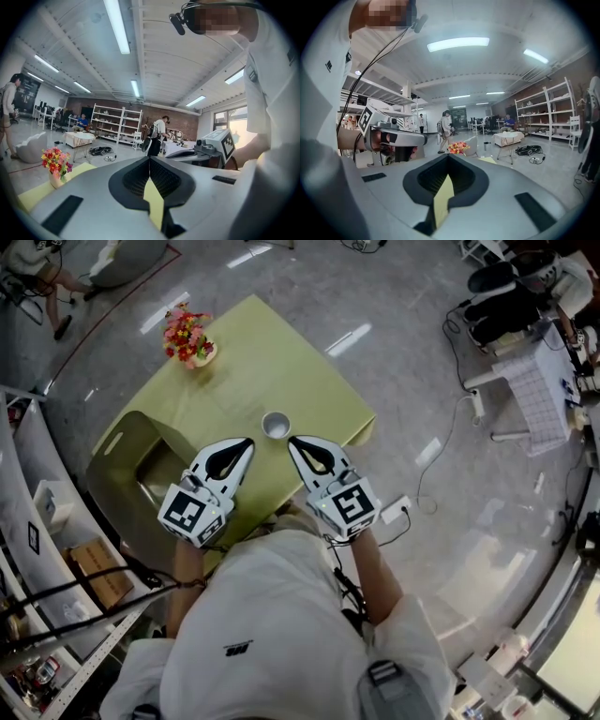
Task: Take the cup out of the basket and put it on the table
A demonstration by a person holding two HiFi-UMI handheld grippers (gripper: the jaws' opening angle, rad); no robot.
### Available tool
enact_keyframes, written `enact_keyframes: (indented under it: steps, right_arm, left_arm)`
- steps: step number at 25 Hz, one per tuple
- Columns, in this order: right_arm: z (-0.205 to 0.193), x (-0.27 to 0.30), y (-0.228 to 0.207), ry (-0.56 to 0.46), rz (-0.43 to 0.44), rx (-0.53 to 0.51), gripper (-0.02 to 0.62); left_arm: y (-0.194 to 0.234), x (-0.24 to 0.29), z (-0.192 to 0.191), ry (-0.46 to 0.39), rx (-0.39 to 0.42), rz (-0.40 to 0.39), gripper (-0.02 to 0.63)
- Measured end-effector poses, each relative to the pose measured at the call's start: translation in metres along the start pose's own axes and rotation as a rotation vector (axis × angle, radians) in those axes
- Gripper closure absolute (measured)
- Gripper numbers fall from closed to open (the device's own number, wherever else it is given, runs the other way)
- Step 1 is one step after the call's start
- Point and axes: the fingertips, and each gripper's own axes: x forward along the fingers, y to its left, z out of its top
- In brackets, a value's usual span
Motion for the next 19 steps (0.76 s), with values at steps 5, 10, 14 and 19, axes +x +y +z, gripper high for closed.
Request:
enact_keyframes:
  steps: [5, 10, 14, 19]
  right_arm:
    - [0.008, -0.004, -0.001, -0.032, -0.014, -0.005, 0.588]
    - [0.014, -0.006, 0.001, -0.071, -0.013, -0.009, 0.588]
    - [0.018, -0.008, 0.002, -0.089, -0.011, -0.008, 0.588]
    - [0.019, -0.013, -0.001, -0.098, -0.009, -0.01, 0.588]
  left_arm:
    - [-0.003, 0.0, 0.001, -0.024, -0.004, -0.012, 0.594]
    - [-0.005, -0.001, 0.006, -0.058, 0.001, -0.018, 0.594]
    - [-0.005, -0.001, 0.007, -0.068, 0.012, -0.011, 0.594]
    - [-0.006, 0.003, 0.008, -0.073, 0.014, -0.002, 0.594]
